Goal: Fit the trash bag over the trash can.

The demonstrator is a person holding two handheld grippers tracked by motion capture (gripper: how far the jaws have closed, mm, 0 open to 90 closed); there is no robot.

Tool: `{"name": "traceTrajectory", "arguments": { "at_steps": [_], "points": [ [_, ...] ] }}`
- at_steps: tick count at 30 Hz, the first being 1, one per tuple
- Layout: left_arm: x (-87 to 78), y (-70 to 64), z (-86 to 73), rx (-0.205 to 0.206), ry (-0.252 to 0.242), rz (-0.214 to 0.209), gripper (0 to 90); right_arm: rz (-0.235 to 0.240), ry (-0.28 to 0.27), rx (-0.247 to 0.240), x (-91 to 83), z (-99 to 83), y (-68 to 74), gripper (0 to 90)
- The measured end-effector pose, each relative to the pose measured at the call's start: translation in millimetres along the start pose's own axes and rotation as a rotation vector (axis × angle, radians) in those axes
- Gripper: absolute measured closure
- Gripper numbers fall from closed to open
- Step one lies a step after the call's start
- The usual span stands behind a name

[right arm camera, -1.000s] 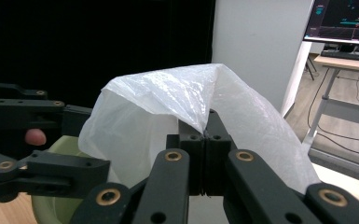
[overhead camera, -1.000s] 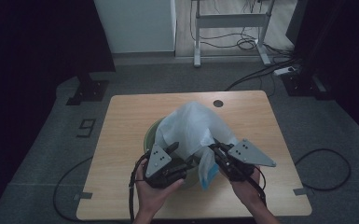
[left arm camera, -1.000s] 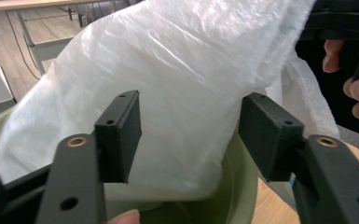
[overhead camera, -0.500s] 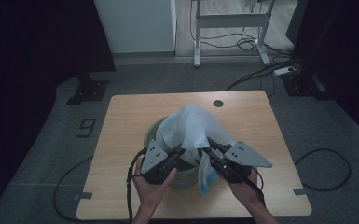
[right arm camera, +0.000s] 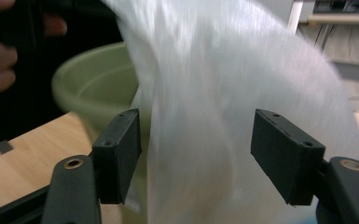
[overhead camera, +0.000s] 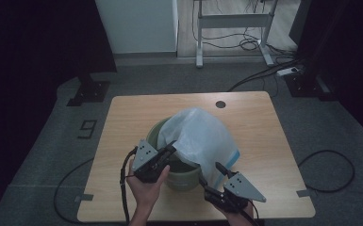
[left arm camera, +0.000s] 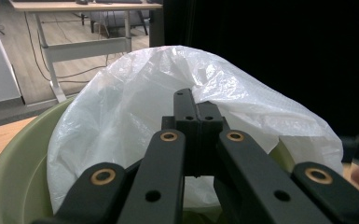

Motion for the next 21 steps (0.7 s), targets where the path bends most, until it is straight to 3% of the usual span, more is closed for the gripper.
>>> {"name": "traceTrajectory", "arguments": {
  "at_steps": [6, 10, 12, 14, 16, 21],
  "points": [
    [0.5, -0.8, 1.1, 0.001, -0.002, 0.0, 90.0, -0.06, 0.009, 0.01, 6.1, -19.1, -6.6, 35.9],
    [-1.6, 1.9, 0.4, -0.004, -0.003, 0.0, 90.0, -0.122, -0.003, 0.02, 8.5, -22.3, -17.8, 47.3],
    [-2.4, 2.5, -0.4, -0.003, -0.001, -0.007, 90.0, -0.133, -0.018, 0.02, 7.3, -22.6, -23.4, 57.5],
    [-2.4, 0.7, -1.1, 0.002, 0.002, -0.015, 90.0, -0.151, -0.076, -0.009, 4.3, -18.6, -31.6, 68.4],
    [-3.2, -1.0, -2.1, 0.007, 0.004, -0.02, 90.0, -0.165, -0.116, 0.0, 1.1, -8.8, -40.3, 75.9],
    [-5.7, -2.8, -4.7, 0.013, 0.012, -0.054, 90.0, -0.145, -0.211, -0.012, -10.6, 27.6, -47.9, 86.1]
  ]
}}
Point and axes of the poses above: each handheld gripper's, and its own axes: x roughly forward along the jaws, z roughly out of its top, y roughly to its left, the point moved 1 cm from there along x, roughly forward along the jaws, and after that the axes turned 14 degrees about x, right-handed, at the moved point
